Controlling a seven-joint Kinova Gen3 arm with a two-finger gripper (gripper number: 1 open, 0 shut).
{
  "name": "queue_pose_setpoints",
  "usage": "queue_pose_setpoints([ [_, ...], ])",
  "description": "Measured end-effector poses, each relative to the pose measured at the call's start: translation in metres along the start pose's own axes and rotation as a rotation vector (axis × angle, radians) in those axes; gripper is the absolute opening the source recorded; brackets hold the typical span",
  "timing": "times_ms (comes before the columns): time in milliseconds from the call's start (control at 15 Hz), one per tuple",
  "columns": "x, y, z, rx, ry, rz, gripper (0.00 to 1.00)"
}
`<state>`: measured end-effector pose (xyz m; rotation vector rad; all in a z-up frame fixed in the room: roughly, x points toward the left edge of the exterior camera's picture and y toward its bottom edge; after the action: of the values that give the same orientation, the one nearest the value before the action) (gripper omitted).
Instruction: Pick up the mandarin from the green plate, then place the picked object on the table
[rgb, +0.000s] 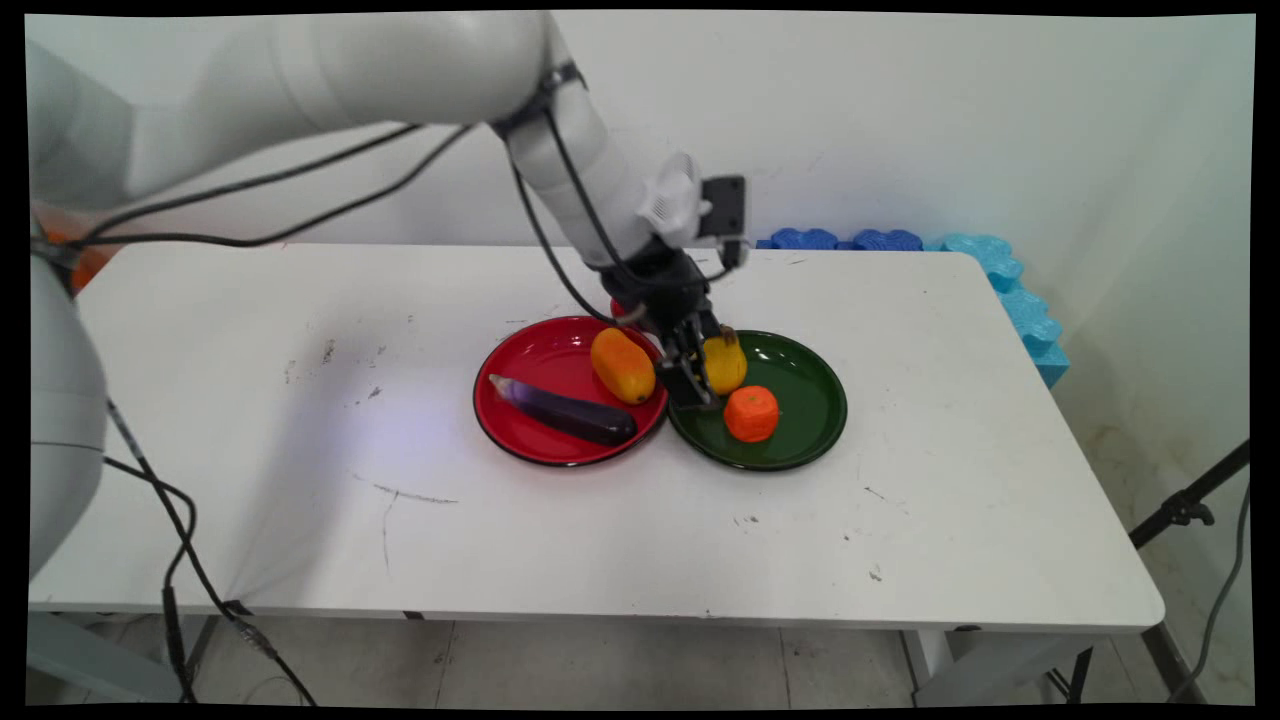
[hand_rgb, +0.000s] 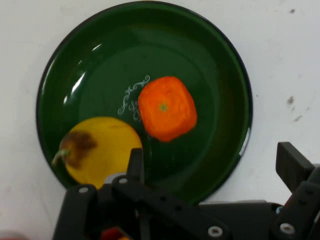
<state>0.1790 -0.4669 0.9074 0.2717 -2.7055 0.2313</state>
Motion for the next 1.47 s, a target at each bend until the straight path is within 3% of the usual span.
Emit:
queue_pose_setpoints([
  [667,0.011,-0.023,0.073,-0.043,-0.016,0.057,1.00],
  [1067,0.012,-0.034,0.099,-0.058,-0.020,0.057,1.00],
  [1133,0.013,-0.035,0.101,-0.060,-0.020,0.057,0.00],
  [1467,0.014,-0.034,0.108,-0.091,-0.022,0.045,0.00],
])
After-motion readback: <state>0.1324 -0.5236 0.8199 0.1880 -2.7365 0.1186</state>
